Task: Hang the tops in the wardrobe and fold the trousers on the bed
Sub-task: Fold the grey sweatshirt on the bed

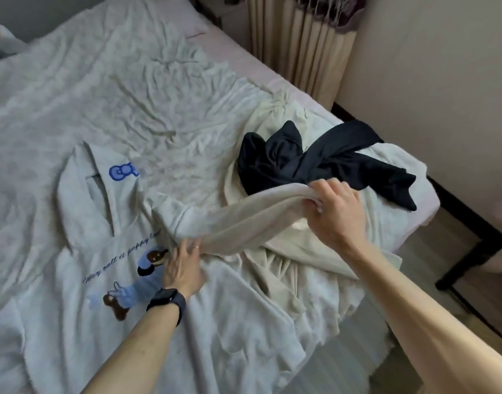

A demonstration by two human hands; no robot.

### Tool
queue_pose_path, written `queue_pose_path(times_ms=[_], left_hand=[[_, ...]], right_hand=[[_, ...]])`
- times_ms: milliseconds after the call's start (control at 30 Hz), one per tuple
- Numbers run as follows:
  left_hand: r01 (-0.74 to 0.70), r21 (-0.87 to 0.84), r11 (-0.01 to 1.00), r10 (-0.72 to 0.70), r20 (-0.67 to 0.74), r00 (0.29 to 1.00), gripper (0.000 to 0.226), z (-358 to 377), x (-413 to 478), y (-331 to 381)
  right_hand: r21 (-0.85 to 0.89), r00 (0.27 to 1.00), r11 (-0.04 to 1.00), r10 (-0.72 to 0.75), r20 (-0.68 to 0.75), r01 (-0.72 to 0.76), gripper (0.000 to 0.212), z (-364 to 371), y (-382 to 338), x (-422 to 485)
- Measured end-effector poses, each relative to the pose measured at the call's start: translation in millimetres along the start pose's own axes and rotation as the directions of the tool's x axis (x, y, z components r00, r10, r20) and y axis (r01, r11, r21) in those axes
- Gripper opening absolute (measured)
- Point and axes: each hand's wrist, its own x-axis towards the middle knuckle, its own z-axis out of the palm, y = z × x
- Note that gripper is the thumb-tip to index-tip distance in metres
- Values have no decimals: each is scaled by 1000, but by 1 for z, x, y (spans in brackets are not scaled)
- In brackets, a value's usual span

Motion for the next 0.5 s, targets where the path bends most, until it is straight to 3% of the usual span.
queue_pose_path(times_ms=[100, 167, 233, 333, 433, 500], left_hand=[[68, -97, 993, -74, -64, 995, 75, -24, 32, 5], [122, -240, 963, -143, -73, 987, 73, -34, 50, 11], [130, -273, 953, -140, -19, 990, 72, -39, 70, 18], [90, -211, 973, -73, 87, 994, 72, -35, 84, 28], [70, -192, 979, -37, 166, 985, 72, -20, 97, 38], [104, -212, 972, -61, 199, 978, 71, -16, 103, 45]], right_hand=[[-10, 972, 1000, -17, -233, 15, 21, -12, -9, 87], [-79, 970, 993, 64, -236, -85, 27, -7, 1, 126], [-194, 978, 959, 208, -7, -205, 44, 13, 25, 145], [-316, 924, 923, 302, 235, -221, 70, 46, 55, 126], [-267, 878, 946, 281, 388, -185, 66, 75, 68, 91], [-150, 802, 933, 358, 478, -327, 62, 89, 76, 72]])
